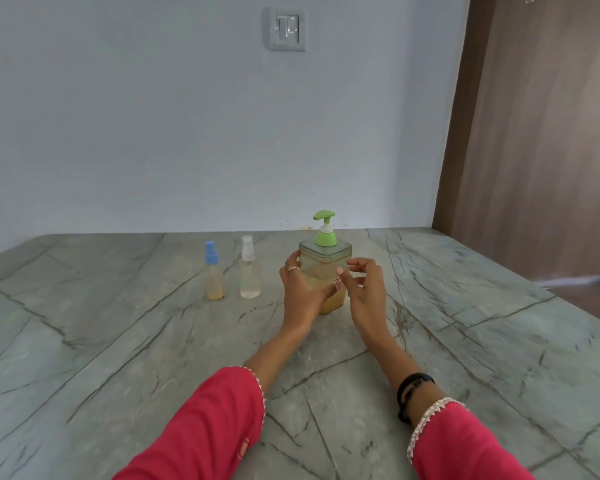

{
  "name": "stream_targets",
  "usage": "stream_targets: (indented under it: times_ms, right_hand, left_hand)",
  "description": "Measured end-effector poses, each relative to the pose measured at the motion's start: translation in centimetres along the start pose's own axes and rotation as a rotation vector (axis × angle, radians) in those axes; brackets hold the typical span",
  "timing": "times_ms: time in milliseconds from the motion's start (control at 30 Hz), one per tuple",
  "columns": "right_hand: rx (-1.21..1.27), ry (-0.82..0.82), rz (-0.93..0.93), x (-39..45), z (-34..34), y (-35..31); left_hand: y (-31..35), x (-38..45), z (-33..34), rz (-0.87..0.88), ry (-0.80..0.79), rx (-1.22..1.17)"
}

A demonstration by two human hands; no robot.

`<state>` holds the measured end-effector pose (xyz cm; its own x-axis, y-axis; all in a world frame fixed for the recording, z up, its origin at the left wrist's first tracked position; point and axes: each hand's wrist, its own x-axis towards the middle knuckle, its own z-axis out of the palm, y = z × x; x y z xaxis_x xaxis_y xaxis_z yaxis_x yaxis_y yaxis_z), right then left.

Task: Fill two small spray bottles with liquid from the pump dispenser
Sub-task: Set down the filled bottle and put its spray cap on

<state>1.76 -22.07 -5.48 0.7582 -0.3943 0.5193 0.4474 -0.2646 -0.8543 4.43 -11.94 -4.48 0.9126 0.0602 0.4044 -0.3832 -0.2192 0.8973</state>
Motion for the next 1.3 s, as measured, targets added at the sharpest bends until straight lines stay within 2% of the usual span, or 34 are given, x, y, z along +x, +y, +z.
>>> stream_targets:
  times_ms: [167,433,633,867,1000,1167,1300]
  right_hand:
    - [-0.128,-0.089,-0.016,-0.2,-0.1,0.5]
    - [-0.142,-0.07,-0.029,0.0,-0.7,1.5]
    - [-0.131,0.008,-0.075,0.2,-0.9,2.1]
    - [-0.237,-0.01,-0.14,0.1,-0.7,2.2]
    - [-0.235,-0.02,-0.074,0.3,-0.9,2.3]
    - [-0.206,-0.165,0.011,0.5,-0.7,2.4]
    - [-0.197,-0.143,-0.001,0.6,-0.8,2.4]
  left_hand:
    - [-1.1,0.1,-0.2,0.066,-0.013,-0.035]
    - [-1.8,0.0,-0.1,0.076,-0.025,-0.022]
    - [-1.9,0.1,-0.1,0.034,-0.005,0.001]
    - [-2.4,0.3,-0.6,-0.072,0.075,-0.069]
    - [-2.2,0.1,-0.5,-0.055,0.074,-0.053]
    - [-2.1,0.0,-0.5,-0.044,0.067,-0.045]
    - [-2.0,-0.1,-0.4,-0.036,0.042,-0.017]
